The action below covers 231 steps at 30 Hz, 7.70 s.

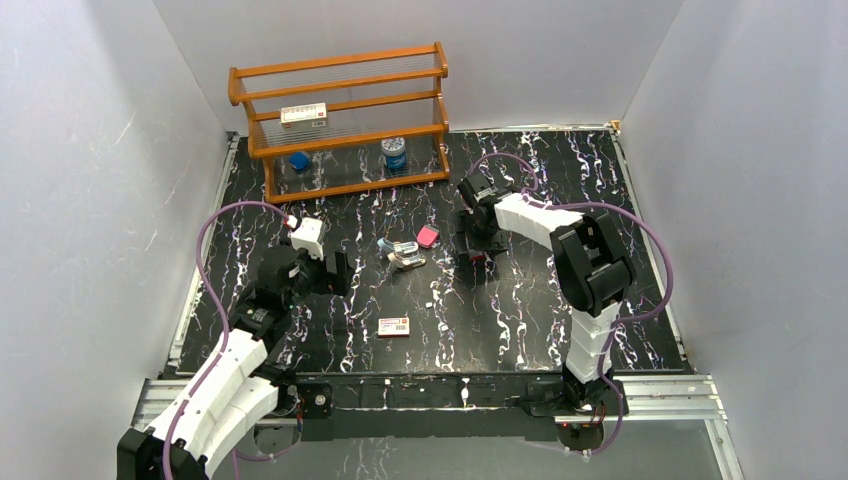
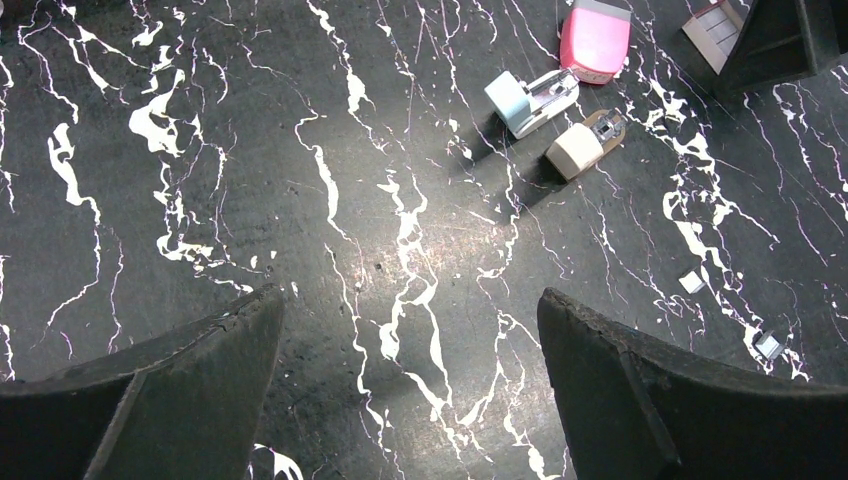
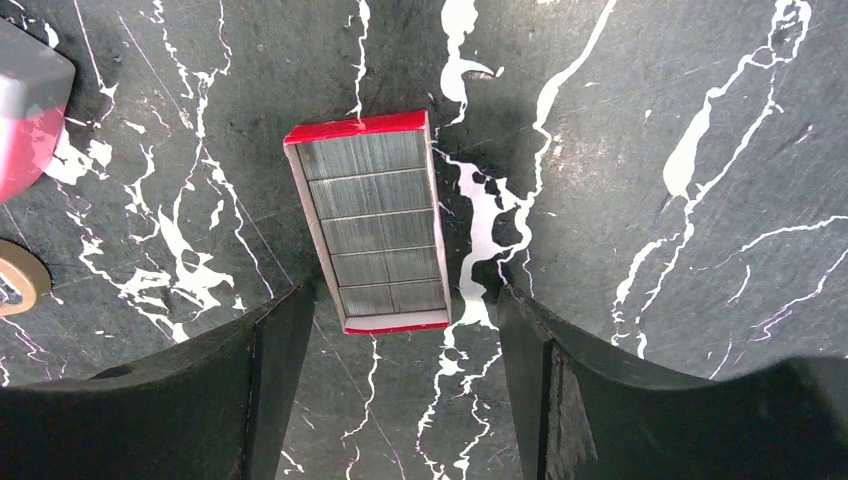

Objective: Unload the staples from the stapler

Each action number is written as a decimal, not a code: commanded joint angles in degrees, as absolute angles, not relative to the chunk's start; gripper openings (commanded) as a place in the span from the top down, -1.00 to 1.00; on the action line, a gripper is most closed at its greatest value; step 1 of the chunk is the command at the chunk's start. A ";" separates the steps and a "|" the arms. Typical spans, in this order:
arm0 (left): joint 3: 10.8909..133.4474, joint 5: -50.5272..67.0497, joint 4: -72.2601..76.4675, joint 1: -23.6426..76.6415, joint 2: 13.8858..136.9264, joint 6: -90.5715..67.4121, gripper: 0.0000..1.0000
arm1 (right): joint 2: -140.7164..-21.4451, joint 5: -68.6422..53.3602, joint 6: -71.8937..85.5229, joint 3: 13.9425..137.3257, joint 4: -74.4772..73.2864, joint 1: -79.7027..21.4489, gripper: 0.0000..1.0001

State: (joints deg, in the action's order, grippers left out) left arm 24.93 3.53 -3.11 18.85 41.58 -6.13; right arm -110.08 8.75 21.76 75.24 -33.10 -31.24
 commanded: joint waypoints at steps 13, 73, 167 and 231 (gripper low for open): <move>27.15 5.13 -2.35 18.58 42.32 -4.59 -0.88 | -121.38 0.47 14.96 85.84 -32.39 -30.21 -0.49; 27.50 6.23 -2.56 18.55 43.46 -4.66 -0.88 | -112.78 -2.84 18.60 76.36 -32.21 -28.73 -0.52; 29.18 12.30 -4.97 18.54 40.69 3.58 -0.90 | -98.96 -18.18 9.62 57.34 -18.00 -50.98 -0.23; 29.46 12.36 -5.48 18.55 41.58 4.13 -0.90 | -105.21 10.51 13.42 63.20 -29.08 -61.74 0.19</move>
State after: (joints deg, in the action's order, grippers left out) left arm 27.16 12.01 -5.06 18.85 41.67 3.64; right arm -103.11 9.43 13.39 64.84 -25.17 -61.32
